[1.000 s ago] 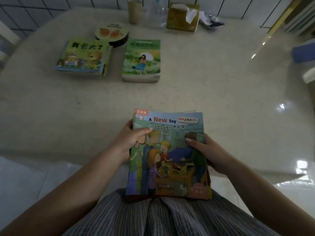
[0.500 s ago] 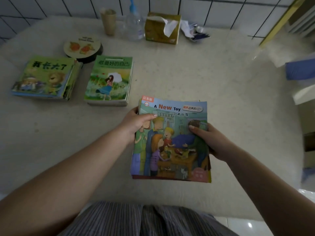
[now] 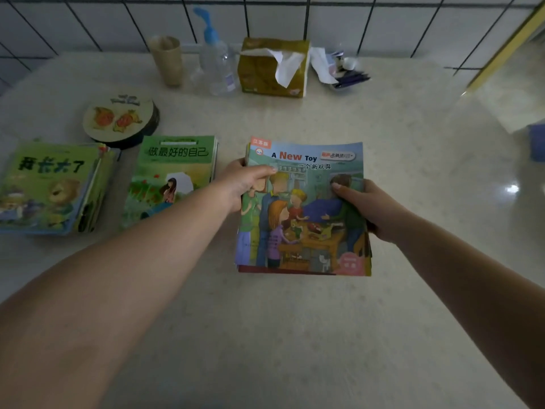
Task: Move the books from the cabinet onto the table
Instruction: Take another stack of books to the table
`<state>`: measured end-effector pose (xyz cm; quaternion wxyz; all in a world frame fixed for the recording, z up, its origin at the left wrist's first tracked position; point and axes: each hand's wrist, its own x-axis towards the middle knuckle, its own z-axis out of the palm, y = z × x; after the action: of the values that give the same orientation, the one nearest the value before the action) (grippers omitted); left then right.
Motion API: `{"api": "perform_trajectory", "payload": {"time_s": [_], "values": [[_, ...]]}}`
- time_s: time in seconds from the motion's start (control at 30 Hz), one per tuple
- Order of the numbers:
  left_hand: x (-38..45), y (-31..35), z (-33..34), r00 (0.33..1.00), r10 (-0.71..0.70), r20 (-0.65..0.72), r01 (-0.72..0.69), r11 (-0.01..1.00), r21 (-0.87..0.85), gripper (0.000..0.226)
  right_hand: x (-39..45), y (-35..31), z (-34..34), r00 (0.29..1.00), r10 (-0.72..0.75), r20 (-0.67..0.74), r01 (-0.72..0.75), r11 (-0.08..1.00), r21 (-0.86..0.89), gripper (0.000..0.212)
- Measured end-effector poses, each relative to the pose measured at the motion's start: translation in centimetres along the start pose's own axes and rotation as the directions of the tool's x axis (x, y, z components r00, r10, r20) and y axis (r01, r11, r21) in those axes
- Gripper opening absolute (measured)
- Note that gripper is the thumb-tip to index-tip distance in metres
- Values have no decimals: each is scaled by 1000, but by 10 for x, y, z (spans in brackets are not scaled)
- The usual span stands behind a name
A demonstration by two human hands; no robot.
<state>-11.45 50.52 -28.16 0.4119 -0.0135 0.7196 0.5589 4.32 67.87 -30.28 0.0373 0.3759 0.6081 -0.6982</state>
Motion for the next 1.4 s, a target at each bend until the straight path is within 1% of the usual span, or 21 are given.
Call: {"api": "perform_trajectory", "payload": {"time_s": [0.07,0.23,0.37,0.47,0.53,0.6,0.67,0.77,0.8,0.87,0.9,1.03,1.1,1.17,1.23,1.27,1.3,1.33,1.4], "values": [[14,7,-1,1000,7,-18,-7,1000,8,14,11,-5,1,1000,-9,9,9,1000,6,32],[42,8,2,1000,-7,-5,8,999,46,15,36,-4,0,1000,22,-3,-22,1000,-14,32],[54,1,4,998,13,-59,-5,991,134,15,42,0,-2,999,29,-41,-32,998,-61,20],[56,0,6,997,41,-68,-28,982,186,18,44,4,-2,998,-17,-63,10,994,-106,27],[55,0,5,996,57,-68,-41,976,214,24,45,7,-1,993,-50,-110,29,983,-183,32],[56,2,2,996,71,-44,-55,956,289,28,45,4,-1,985,-92,-149,35,937,-349,37],[55,5,0,997,71,-10,-64,942,330,29,45,-1,-3,980,-116,-163,9,840,-542,48],[54,2,0,996,92,-14,-80,925,371,30,45,-7,-5,980,-91,-174,-61,703,-709,61],[53,1,0,995,98,-28,-80,925,371,31,45,-8,-7,977,-87,-194,-89,664,-742,68],[49,-2,-1,994,108,-32,-90,931,355,33,45,-8,-8,971,-82,-226,-126,628,-768,83],[46,-4,-1,993,110,-31,-93,938,335,33,41,-9,-8,970,-90,-228,-124,624,-772,85],[23,-16,-6,997,63,-41,-51,966,253,45,21,-1,-4,964,-157,-213,-61,652,-755,79],[6,-30,-8,997,60,-44,-47,966,252,51,5,4,-5,970,-135,-200,-57,675,-735,78],[-12,-47,-10,997,59,-44,-48,976,212,54,-14,11,-5,971,-96,-219,-78,738,-670,79],[-36,-61,-11,998,51,-47,-43,987,155,65,-39,15,-2,949,-187,-253,-26,755,-656,75],[-46,-68,-13,998,34,-60,-27,992,125,74,-52,16,1,928,-264,-264,18,738,-674,71],[-57,-76,-15,997,19,-76,-12,996,93,77,-66,18,8,904,-341,-259,73,719,-692,67],[-71,-82,-17,996,11,-87,-6,998,60,69,-81,21,18,882,-406,-239,135,704,-698,64],[-88,-91,-19,995,-2,-104,2,1000,-3,47,-102,23,35,848,-490,-201,250,705,-664,58]]}}
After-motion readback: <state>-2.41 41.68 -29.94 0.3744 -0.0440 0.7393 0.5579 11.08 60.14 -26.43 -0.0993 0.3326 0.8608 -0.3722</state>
